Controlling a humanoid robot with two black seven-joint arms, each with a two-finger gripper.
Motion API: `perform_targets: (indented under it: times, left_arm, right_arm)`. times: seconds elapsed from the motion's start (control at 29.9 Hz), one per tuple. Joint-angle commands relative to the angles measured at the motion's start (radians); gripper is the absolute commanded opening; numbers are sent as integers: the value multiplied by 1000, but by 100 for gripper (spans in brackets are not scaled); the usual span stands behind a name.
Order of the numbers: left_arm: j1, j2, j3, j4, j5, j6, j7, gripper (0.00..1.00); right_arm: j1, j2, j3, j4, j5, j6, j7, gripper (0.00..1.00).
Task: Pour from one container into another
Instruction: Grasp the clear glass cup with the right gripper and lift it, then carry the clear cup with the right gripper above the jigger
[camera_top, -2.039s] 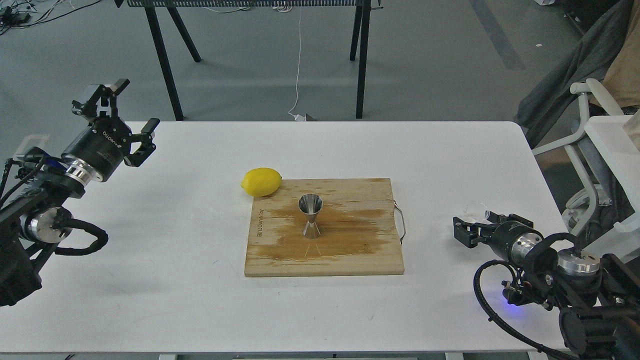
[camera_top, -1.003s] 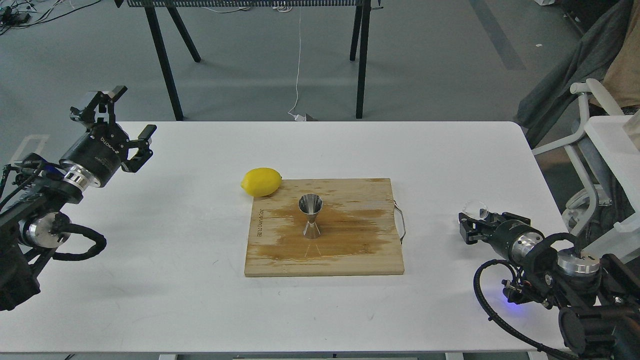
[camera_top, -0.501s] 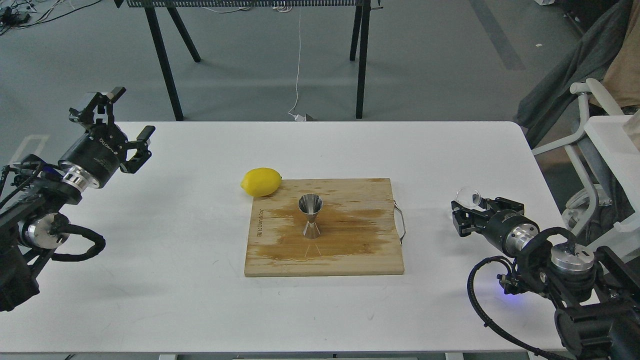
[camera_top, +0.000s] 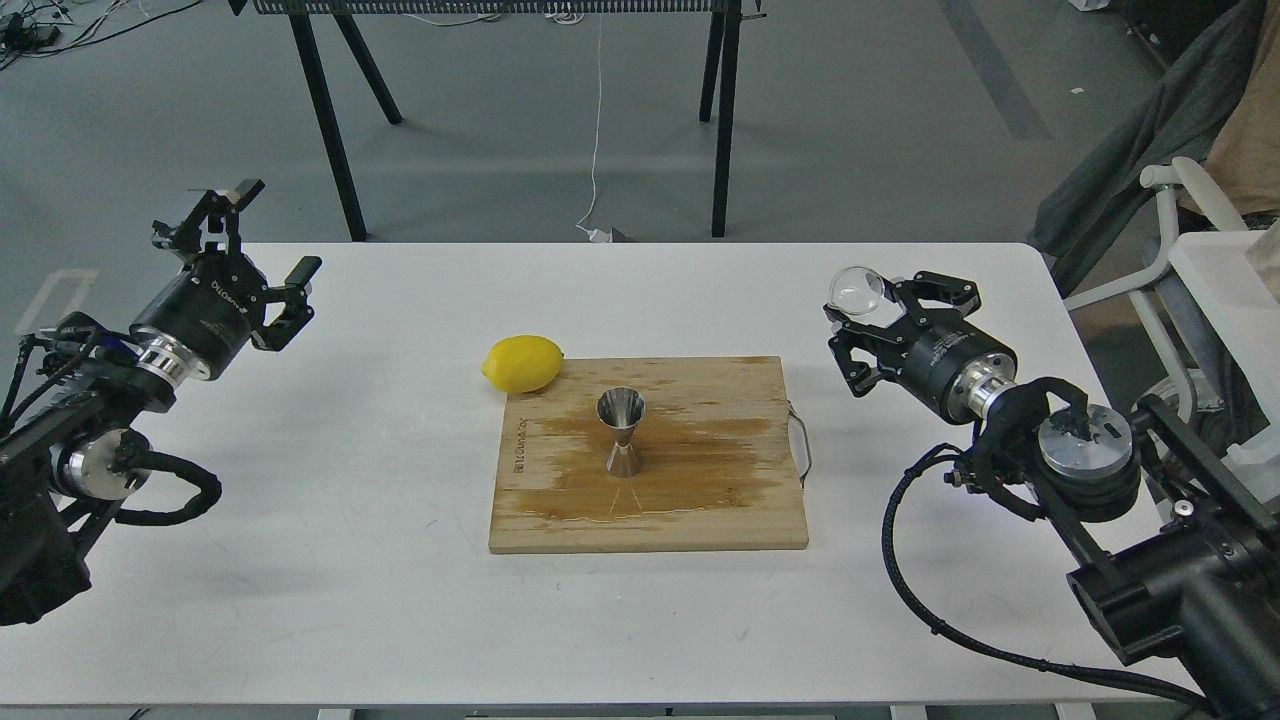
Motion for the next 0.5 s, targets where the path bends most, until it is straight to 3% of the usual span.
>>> perform_targets:
  times: [0.0,0.47]
  left_arm:
    - [0,-2,1,0,1,0,0,100]
    - [-1,-40,2,27,3,0,0,100]
  right_arm:
    - [97,1,-110,-11,-75,0,4,31]
    - [267,-16,-408,-9,-184,0,0,31]
